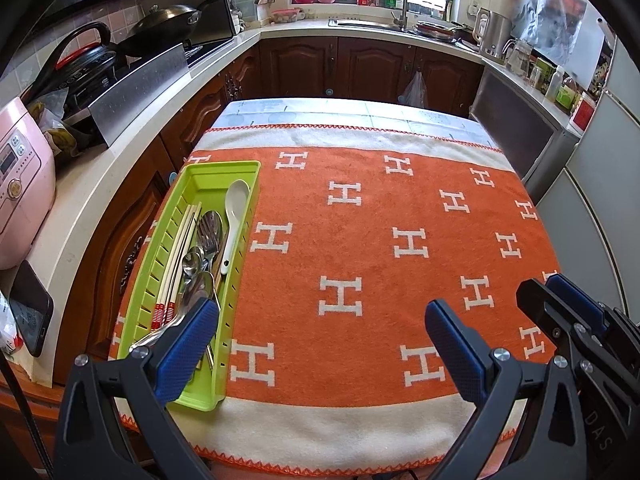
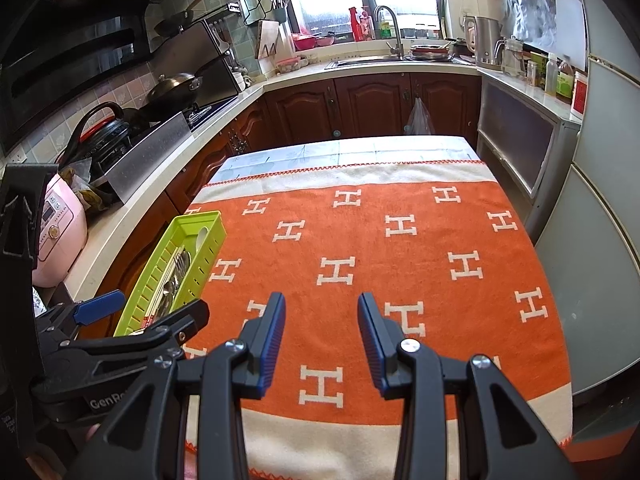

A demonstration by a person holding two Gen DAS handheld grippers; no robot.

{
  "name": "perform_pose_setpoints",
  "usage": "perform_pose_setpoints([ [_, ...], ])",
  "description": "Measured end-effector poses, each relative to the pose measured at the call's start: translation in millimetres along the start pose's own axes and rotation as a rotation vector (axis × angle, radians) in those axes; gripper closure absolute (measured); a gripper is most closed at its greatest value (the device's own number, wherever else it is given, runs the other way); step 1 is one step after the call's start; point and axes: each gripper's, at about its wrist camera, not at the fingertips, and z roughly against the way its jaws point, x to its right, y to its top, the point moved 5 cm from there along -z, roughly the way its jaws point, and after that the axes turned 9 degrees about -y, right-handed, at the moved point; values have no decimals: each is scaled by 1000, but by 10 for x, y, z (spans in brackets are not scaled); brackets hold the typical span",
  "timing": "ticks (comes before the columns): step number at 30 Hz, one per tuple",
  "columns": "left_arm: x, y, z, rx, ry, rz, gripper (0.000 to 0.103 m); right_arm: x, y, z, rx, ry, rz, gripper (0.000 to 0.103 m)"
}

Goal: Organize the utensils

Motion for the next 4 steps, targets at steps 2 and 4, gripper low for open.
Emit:
perform_pose_setpoints([
  [2, -4, 7, -24, -6, 1, -1, 1, 8, -13, -19, -5, 2, -4, 66],
  [4, 11, 3, -34, -8, 1, -1, 1, 13, -16, -34, -8, 3, -8, 66],
])
